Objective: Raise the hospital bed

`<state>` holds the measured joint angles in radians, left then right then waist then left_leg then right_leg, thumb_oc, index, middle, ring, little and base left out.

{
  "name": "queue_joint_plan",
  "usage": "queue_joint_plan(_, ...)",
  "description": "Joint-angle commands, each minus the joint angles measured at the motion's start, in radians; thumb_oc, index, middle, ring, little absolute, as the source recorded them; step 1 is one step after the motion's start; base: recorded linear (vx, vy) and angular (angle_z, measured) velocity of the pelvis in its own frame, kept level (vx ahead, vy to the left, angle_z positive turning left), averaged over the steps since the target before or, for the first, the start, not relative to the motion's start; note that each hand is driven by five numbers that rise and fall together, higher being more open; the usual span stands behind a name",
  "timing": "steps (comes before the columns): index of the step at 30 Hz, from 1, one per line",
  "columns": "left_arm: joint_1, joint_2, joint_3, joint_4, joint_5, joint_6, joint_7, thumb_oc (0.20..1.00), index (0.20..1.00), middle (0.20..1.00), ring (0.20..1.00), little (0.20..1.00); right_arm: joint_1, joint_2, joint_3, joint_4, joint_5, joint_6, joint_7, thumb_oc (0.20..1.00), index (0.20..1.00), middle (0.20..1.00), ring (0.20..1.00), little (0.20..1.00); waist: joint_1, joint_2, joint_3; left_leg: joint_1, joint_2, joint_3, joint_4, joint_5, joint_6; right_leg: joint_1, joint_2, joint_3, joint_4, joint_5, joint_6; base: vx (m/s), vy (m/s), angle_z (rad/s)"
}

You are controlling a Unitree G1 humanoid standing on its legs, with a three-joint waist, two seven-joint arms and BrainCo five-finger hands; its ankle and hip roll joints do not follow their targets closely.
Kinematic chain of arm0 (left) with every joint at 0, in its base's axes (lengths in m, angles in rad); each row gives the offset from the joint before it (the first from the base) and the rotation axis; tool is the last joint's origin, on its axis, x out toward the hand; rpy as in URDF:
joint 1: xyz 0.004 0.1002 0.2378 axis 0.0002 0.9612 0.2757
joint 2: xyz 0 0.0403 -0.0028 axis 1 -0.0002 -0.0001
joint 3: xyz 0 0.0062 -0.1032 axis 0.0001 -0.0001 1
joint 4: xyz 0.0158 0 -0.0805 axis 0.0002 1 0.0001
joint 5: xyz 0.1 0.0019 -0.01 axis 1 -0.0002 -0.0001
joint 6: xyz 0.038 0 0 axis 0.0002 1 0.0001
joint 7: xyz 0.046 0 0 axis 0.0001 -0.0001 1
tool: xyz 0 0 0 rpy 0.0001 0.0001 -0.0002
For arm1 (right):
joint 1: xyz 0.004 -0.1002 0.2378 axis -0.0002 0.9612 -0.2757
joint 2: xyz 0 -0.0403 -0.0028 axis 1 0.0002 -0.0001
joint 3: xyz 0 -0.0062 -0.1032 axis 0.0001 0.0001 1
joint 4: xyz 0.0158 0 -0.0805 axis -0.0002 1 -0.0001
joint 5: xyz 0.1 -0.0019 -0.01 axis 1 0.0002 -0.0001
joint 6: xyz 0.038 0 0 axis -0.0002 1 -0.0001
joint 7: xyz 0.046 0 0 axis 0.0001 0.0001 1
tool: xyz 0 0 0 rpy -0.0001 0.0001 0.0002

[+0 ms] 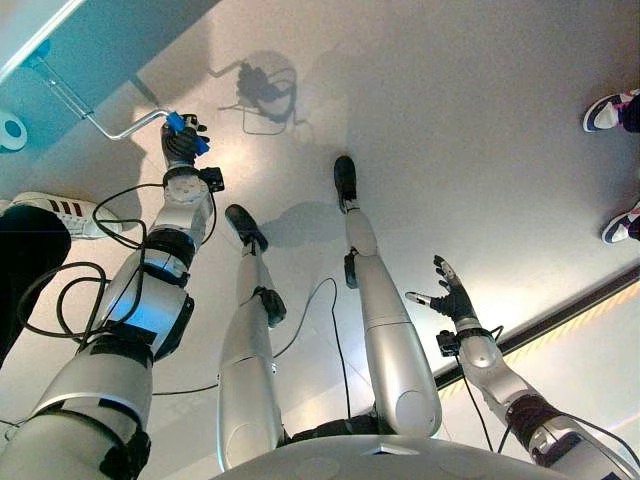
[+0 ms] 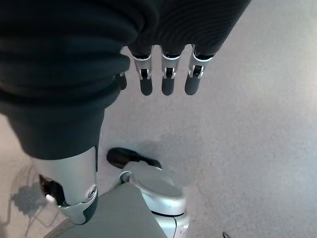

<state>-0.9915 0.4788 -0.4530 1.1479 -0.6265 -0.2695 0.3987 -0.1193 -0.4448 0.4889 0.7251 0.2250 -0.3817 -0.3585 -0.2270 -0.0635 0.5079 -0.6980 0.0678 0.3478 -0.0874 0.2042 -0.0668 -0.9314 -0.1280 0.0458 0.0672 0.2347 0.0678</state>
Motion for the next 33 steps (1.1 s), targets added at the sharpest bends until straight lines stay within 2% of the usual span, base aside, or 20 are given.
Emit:
queue_joint_plan(1,-0.151,-0.059,-0.035,-0.072,0.045,-0.075,-0.055,0.200,0.200,0.200,0.200,0.200,0.083,-0.054,0.027,-0.010,-0.008,-0.012,-0.017,1.000,1.000,1.000,1.000,1.000,-0.025,0.039,0.012,-0.001,0.044,-0.047,0.070,0.002,-0.054,-0.003,0.002,-0.019,0.084,-0.072,0.098,-0.01,-0.002,0.04)
queue_joint_plan(2,-0.157,-0.062,-0.035,-0.068,0.046,-0.073,-0.050,1.000,1.000,1.000,1.000,1.000,0.080,-0.052,0.030,-0.007,-0.008,-0.011,-0.017,1.000,1.000,1.000,1.000,1.000,-0.023,0.038,0.012,-0.002,0.044,-0.048,0.068,0.002,-0.054,-0.001,0.000,-0.019,0.082,-0.072,0.098,-0.01,-0.001,0.03)
queue_joint_plan(33,-0.183,-0.070,-0.041,-0.038,0.061,-0.070,-0.040,1.000,1.000,1.000,1.000,1.000,0.086,-0.048,0.045,-0.013,0.000,-0.017,-0.021,1.000,1.000,1.000,1.000,1.000,-0.011,0.037,0.012,-0.012,0.043,-0.055,0.066,0.005,-0.052,-0.008,-0.007,-0.028,0.084,-0.074,0.095,0.00,0.000,0.00)
